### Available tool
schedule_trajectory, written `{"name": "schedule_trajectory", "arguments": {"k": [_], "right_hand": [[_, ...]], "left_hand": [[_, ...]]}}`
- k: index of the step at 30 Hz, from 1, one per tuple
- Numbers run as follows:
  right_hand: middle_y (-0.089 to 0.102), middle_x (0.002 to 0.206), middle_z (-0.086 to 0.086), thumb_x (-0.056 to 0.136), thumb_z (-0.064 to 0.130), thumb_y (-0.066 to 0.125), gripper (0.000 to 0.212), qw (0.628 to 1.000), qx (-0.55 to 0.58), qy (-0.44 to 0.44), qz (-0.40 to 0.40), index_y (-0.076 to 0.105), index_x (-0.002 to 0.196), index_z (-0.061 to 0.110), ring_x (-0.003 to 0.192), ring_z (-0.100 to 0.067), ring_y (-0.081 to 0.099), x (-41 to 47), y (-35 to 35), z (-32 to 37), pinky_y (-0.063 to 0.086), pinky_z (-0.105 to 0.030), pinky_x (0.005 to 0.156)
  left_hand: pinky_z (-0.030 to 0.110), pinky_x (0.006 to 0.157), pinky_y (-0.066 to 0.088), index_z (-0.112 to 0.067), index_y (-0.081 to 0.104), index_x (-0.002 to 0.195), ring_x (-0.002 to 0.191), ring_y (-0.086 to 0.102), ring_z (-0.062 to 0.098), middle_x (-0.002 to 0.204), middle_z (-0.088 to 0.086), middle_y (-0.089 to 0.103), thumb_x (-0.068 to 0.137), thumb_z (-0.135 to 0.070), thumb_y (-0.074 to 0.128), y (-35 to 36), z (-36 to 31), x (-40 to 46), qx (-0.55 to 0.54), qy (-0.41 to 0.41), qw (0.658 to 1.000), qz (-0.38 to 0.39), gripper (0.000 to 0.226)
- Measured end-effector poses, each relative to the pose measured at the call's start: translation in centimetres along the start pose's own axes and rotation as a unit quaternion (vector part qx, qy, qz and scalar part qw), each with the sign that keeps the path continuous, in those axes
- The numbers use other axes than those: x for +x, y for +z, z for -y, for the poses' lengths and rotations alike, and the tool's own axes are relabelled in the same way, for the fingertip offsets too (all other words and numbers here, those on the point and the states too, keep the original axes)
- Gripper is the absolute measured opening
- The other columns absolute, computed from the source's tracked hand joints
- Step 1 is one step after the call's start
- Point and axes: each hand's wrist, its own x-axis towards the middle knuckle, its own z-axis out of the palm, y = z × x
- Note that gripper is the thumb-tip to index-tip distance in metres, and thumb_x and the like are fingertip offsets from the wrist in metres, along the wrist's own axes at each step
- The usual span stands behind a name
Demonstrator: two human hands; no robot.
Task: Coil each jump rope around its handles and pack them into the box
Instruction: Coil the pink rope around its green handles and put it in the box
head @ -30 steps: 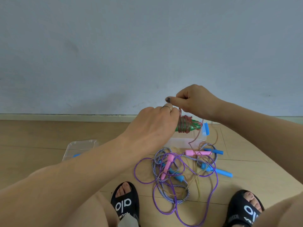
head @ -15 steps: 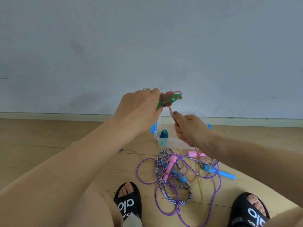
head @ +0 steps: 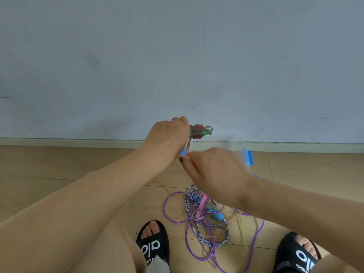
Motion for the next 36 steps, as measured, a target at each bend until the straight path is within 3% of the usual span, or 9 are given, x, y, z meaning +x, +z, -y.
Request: {"name": "schedule_trajectory", "arguments": {"k": [2,7,11,18,24,28,30,34,36], "right_hand": [[0.031,0.052,0.004,0.103,0.043,0.029,0.048,0.999,-0.005,-0.004,-0.043,0.026,0.06,0.021,0.055,-0.027,0.04,0.5,-0.8,-0.8,0.028,-0.035,0.052],[0.037,0.047,0.0,0.1,0.043,0.037,0.05,0.996,0.009,0.004,-0.092,0.034,0.058,0.015,0.048,-0.017,0.036,1.8,-3.8,-2.5,0.026,-0.033,0.051],[0.029,0.045,0.001,0.099,0.039,0.047,0.054,0.994,0.071,0.014,-0.086,0.029,0.054,0.017,0.047,-0.017,0.028,3.0,-5.3,-4.2,0.022,-0.032,0.05],[0.031,0.056,-0.003,0.099,0.042,0.048,0.052,0.974,0.216,0.071,0.0,0.03,0.062,0.011,0.049,-0.012,0.024,3.8,-6.0,-6.9,0.024,-0.029,0.052],[0.027,0.061,-0.01,0.092,0.041,0.061,0.055,0.93,0.348,0.109,0.055,0.038,0.062,0.001,0.056,-0.023,0.024,3.8,-5.8,-7.2,0.023,-0.03,0.051],[0.035,0.05,-0.002,0.076,0.007,0.052,0.018,0.911,0.37,0.137,0.118,0.043,0.06,0.007,0.046,-0.014,0.027,3.0,-3.8,-7.2,0.022,-0.024,0.046],[0.037,0.042,0.007,0.09,-0.002,0.042,0.035,0.887,0.403,0.194,0.114,0.039,0.061,0.016,0.039,-0.01,0.028,3.1,-2.7,-6.9,0.021,-0.02,0.041],[0.039,0.057,0.018,0.075,0.048,0.049,0.019,0.885,0.402,0.214,0.1,0.04,0.065,0.034,0.05,0.005,0.04,2.7,-0.2,-5.3,0.029,-0.008,0.051],[0.036,0.046,0.013,0.083,0.048,0.047,0.041,0.87,0.412,0.259,0.082,0.04,0.05,0.025,0.046,-0.01,0.032,2.1,0.7,-5.2,0.026,-0.018,0.046]], "left_hand": [[0.03,0.043,0.016,-0.012,0.03,0.09,0.048,0.033,0.02,0.068,0.003,0.031,0.08,0.001,0.058,-0.1,0.1,0.1,-0.006,-0.004,1.0,0.005,0.032],[0.019,0.054,-0.008,-0.015,0.049,0.062,0.036,-0.006,0.013,0.045,-0.002,0.021,0.038,-0.003,0.08,-0.6,0.7,-0.7,0.033,0.051,0.994,-0.093,0.041],[0.016,0.053,-0.005,-0.004,0.057,0.069,0.032,0.008,0.013,0.047,0.004,0.036,0.034,0.005,0.079,-1.4,-1.6,-2.5,-0.008,0.122,0.99,-0.068,0.042],[0.019,0.043,0.002,-0.01,0.05,0.079,0.035,0.022,0.022,0.059,0.003,0.047,0.064,-0.013,0.079,-3.5,-2.1,-4.1,-0.111,0.132,0.976,-0.13,0.033],[0.039,0.053,0.038,-0.015,0.042,0.102,0.063,0.051,0.031,0.084,0.0,0.049,0.096,-0.024,0.053,-5.1,-1.5,-4.6,-0.249,0.126,0.955,-0.096,0.016],[0.038,0.047,0.039,-0.008,0.05,0.102,0.056,0.048,0.03,0.082,0.006,0.054,0.093,-0.018,0.055,-5.0,-0.8,-4.2,-0.241,0.116,0.954,-0.134,0.015],[0.035,0.046,0.033,-0.007,0.05,0.099,0.054,0.044,0.027,0.077,0.006,0.052,0.092,-0.015,0.055,-4.6,-0.5,-3.8,-0.224,0.109,0.958,-0.141,0.012],[0.027,0.042,0.018,-0.008,0.044,0.082,0.047,0.035,0.026,0.064,0.004,0.038,0.084,-0.007,0.061,-3.7,0.0,-3.1,-0.177,0.11,0.969,-0.133,0.017],[0.026,0.042,0.015,-0.012,0.037,0.08,0.045,0.032,0.025,0.063,0.002,0.032,0.084,-0.006,0.061,-3.3,0.3,-2.7,-0.16,0.107,0.973,-0.13,0.025]]}}
